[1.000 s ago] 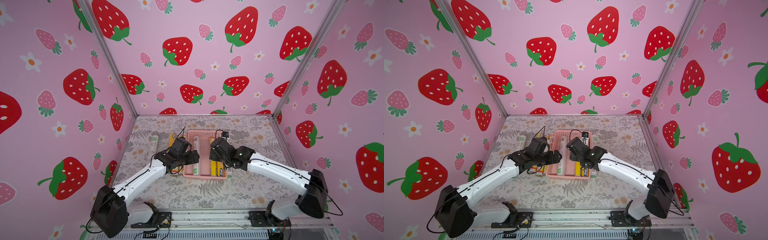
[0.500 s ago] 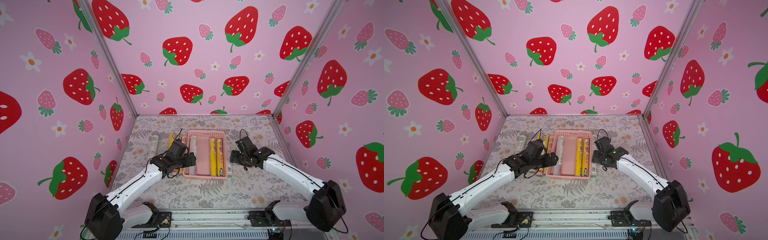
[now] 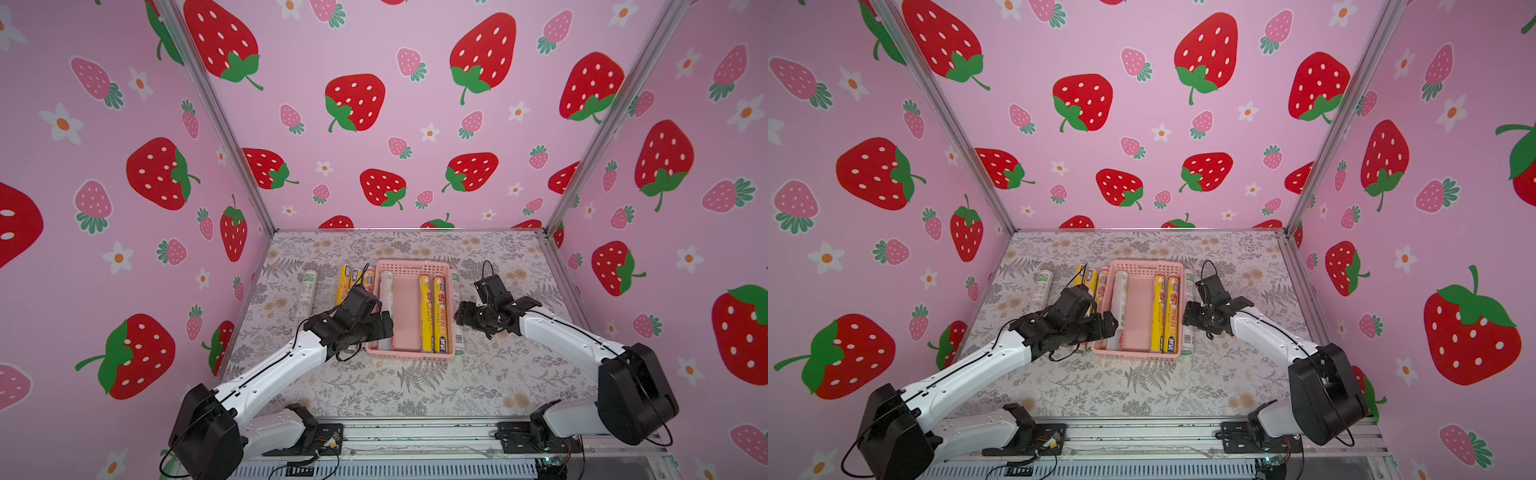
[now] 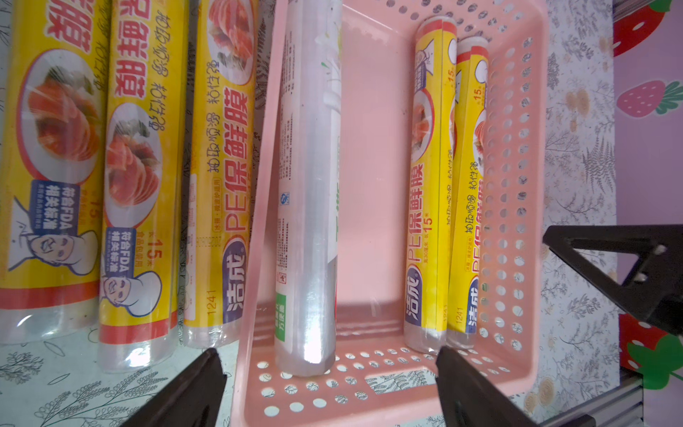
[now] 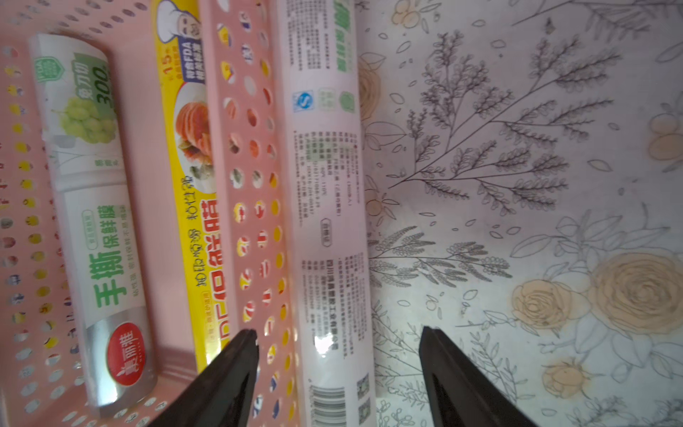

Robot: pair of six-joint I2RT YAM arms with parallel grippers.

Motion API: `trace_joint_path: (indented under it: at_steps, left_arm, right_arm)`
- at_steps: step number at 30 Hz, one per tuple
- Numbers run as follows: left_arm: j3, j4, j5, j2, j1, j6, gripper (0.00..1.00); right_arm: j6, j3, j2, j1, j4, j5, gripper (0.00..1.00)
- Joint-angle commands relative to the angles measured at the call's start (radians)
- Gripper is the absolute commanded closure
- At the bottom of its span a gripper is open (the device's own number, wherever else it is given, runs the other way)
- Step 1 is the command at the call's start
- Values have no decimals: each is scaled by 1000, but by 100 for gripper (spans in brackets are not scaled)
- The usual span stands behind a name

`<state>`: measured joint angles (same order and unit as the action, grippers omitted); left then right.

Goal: Put the plastic wrap into the basket
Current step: Pick up the plastic wrap from the center of the board.

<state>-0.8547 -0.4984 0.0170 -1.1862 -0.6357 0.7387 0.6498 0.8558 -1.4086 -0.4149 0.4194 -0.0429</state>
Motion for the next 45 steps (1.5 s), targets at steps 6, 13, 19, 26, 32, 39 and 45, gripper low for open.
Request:
trace_joint_path:
  at_steps: [6,13,19,26,32,39,45]
  left_arm:
    - [-9,1,29,-38,-14,6,5]
    - [-16,5,46,-51,-22,5,5]
    - [-19,16,47,-70,-34,7,5]
    - [-26,14,62,-87,-61,14,5]
    - [-53,7,78,-118,-87,14,5]
    - [-87,-3,102,-146,-106,7,5]
    - [-78,-9,126,-118,-107,5,5]
  right_arm:
    - [-29,-64,-32,47,-93,-77,27]
    - [-39,-52,-36,47,-119,-109,26]
    - [-53,-35,-110,47,-130,-110,27]
    - [-53,-38,-161,47,-132,-57,29]
    - [-29,-60,-122,63,-44,83,30]
    - [-90,-90,-52,95,-33,76,28]
    - [-158,-42,-117,117,-33,63,28]
